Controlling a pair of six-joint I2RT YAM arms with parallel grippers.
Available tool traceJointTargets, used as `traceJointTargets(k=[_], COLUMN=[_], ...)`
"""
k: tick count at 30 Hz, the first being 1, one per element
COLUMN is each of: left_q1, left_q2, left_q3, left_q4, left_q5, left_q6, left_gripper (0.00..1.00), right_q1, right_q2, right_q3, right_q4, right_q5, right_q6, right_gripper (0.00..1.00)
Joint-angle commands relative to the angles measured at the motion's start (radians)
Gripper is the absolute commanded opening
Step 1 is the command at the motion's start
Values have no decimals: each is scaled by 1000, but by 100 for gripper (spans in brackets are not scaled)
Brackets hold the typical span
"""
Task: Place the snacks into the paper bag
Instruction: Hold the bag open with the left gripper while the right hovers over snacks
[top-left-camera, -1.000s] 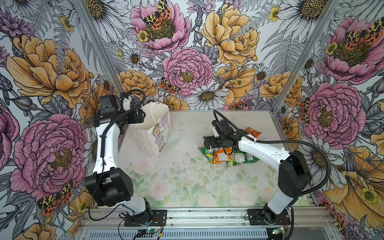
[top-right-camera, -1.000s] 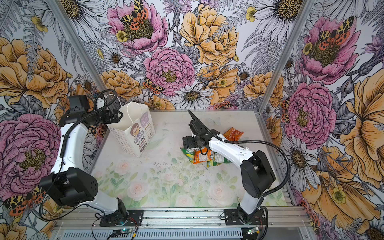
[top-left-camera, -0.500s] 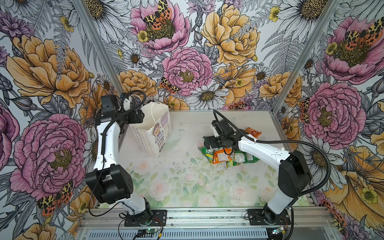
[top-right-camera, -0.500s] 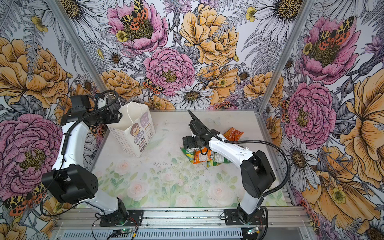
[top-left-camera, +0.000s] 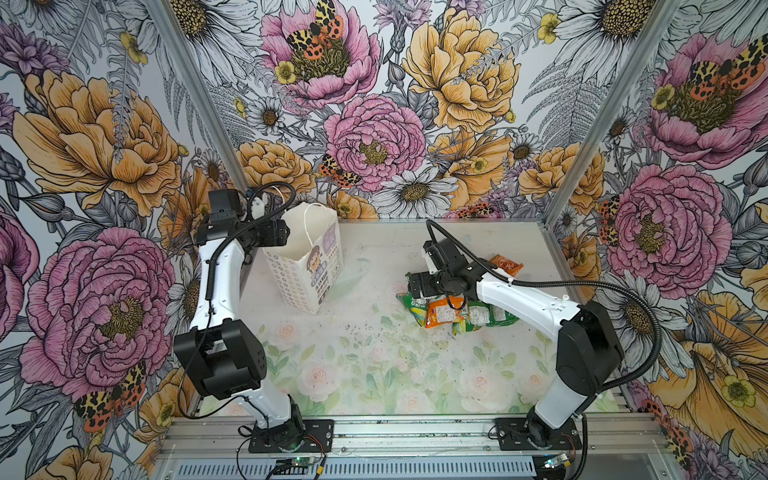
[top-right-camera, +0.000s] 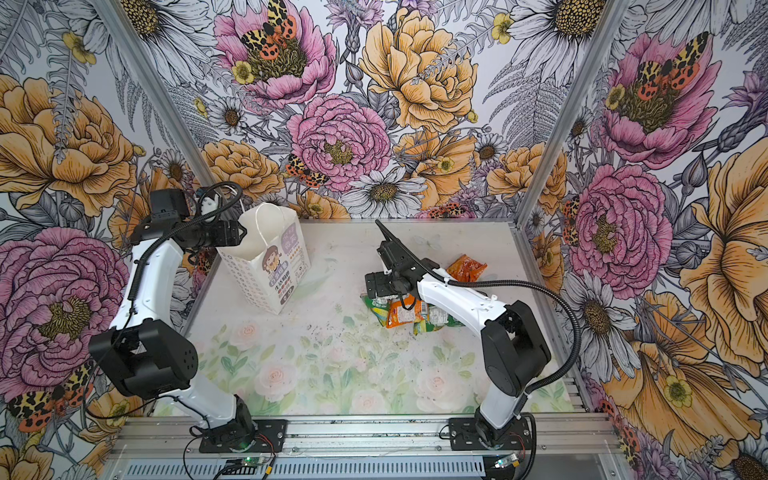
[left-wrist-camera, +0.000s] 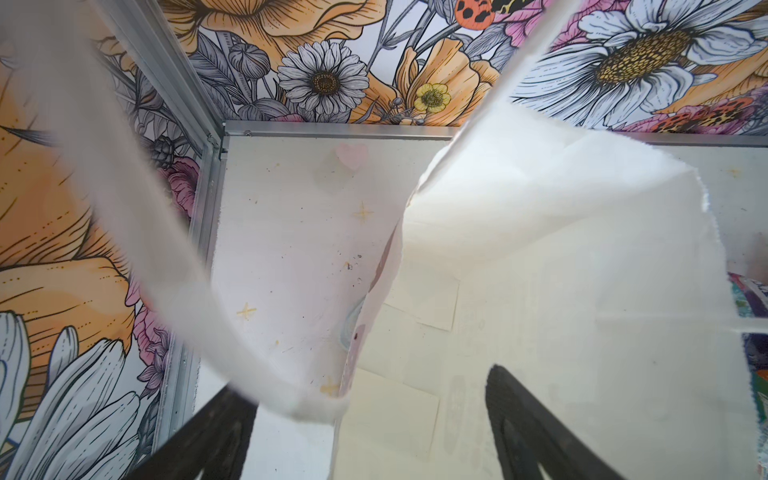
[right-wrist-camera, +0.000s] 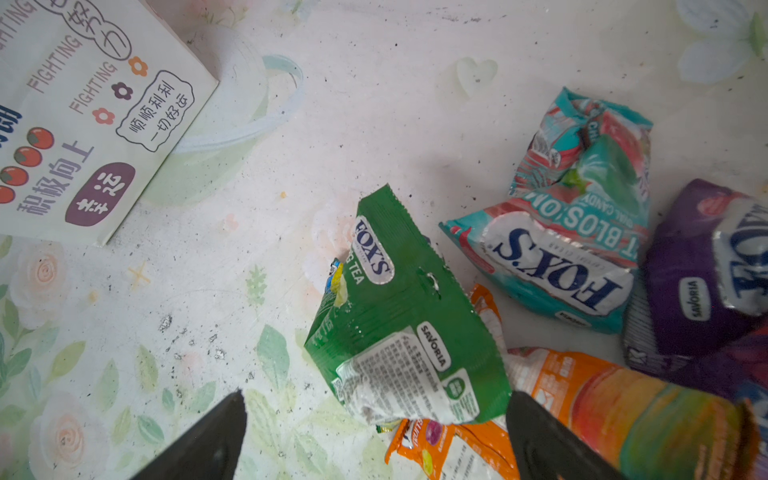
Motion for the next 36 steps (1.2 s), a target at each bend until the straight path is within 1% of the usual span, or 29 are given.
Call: traceJointTargets(k=[1,5,11,14,23,31,36], left_q1=[-10,-13,-13,-11,-11,-13,-13], left_q2=[6,4,1,5,9,10,13], left_q3=[27,25,19,19,10,-1,-8], left_q4=[16,16,16,14,13,13,12], left_q5=[-22,-35,-41,-38,-24,-23,-35], left_q6=[-3,-2,2,0,-3,-6,-4], left_gripper=[84,80,76,73,52,45,43], right_q1=[-1,-1,-1,-1,-1,-2,-3], right_q2=[-8,-8,-10,-10,-15,-21,-28], right_q3=[2,3,2,2,-1,-13,-20], right_q4=[1,1,1,1,1,1,1], right_q5=[18,17,18,19,21,26,31], right_q6=[-12,-14,-14,-14,-14,-17,-18], right_gripper=[99,99,99,99,99,98,98])
